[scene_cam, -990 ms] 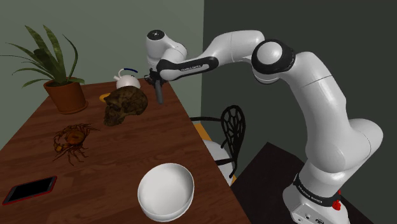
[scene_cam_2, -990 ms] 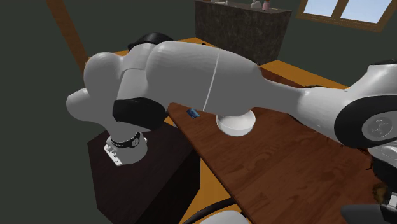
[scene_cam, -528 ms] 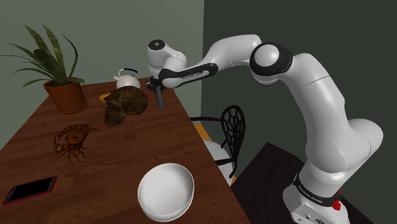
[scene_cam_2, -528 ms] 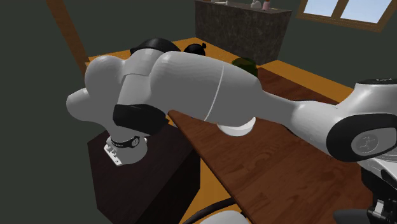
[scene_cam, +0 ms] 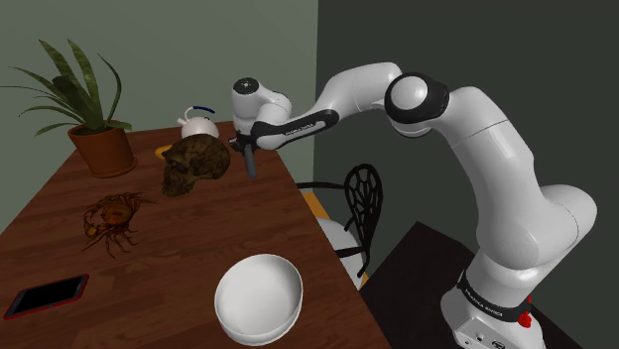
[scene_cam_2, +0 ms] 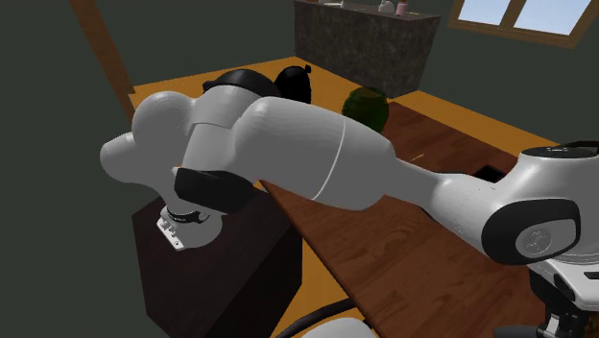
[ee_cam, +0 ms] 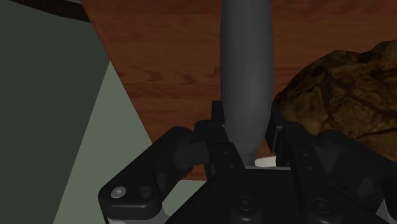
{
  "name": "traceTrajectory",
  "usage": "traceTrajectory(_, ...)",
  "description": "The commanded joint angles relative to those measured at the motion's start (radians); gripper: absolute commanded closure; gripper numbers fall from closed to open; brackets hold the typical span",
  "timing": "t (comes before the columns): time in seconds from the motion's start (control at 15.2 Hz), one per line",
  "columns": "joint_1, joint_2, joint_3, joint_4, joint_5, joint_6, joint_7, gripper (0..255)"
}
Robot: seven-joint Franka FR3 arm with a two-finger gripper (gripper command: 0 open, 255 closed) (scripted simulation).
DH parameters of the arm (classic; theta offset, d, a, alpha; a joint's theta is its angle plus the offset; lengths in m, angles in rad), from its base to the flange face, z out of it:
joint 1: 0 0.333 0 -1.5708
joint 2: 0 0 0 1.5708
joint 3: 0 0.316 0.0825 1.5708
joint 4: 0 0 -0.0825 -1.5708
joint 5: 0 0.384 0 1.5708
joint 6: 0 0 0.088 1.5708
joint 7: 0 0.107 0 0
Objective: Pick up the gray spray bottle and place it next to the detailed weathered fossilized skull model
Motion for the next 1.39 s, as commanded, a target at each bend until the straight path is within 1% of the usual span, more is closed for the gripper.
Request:
traceTrajectory(0.0, -0.001, 0.006, -0.008, -0.014, -0.011, 0.017, 0.015, 255)
traceTrajectory(0.13, 0.002, 0.02, -0.018, -0.018, -0.023, 0.032, 0.029, 255)
traceTrajectory(0.66, 0.002, 0.02, -0.018, -0.018, -0.023, 0.032, 0.029, 255)
traceTrajectory(0.73, 0.002, 0.02, -0.018, -0.018, -0.023, 0.032, 0.029, 0)
traceTrajectory(1.06, 0.002, 0.02, -0.018, -0.018, -0.023, 0.032, 0.029, 0)
traceTrajectory(1.32, -0.046, -0.1, 0.028, -0.134, 0.012, 0.005, 0.049, 0)
